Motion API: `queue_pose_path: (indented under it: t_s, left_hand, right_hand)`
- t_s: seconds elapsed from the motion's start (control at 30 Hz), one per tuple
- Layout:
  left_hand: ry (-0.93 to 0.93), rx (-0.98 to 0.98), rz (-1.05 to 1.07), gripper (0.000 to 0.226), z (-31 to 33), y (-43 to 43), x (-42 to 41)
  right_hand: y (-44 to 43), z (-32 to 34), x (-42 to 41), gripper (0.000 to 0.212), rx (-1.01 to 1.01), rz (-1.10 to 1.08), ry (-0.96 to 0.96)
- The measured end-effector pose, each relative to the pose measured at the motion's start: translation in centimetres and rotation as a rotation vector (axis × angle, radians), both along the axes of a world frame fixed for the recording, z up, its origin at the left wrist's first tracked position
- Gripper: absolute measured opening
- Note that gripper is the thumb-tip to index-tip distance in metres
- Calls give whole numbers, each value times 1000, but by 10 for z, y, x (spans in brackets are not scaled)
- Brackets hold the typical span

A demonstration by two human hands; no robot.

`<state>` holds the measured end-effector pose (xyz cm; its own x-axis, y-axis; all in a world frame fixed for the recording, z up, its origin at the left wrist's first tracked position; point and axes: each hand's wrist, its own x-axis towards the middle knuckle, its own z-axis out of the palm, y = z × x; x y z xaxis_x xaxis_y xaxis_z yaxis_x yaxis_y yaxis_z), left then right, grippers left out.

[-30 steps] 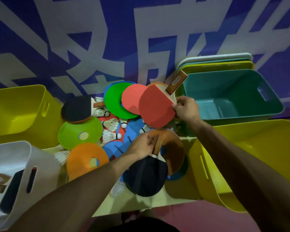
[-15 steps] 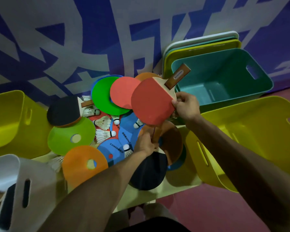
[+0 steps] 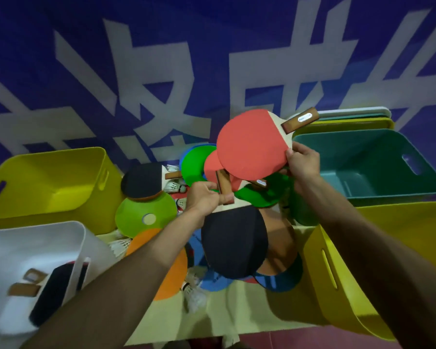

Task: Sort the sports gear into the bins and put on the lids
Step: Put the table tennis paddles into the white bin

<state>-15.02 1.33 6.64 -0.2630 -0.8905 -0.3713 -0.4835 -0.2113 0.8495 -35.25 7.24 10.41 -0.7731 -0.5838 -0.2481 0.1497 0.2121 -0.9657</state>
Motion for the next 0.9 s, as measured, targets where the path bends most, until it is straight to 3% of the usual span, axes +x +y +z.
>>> queue_pose_path:
  t_s: [0.2,0.37,0.6,0.9]
  left_hand:
    - [86,-34,228,68,58,-49,72]
    - [144,-62,412,20,89,-62,146]
    - [231,-104,645,26,102,-67,258]
    - [332,-6,805,38,76,-75,408]
  right_hand:
    - [-51,12,49,24,-93,14,-166]
    - [-82,8,103,24,-92,46,-181]
    - [-119,0,196,23,-64,227,-104]
    - [-157,1,323,7,15,230,-44]
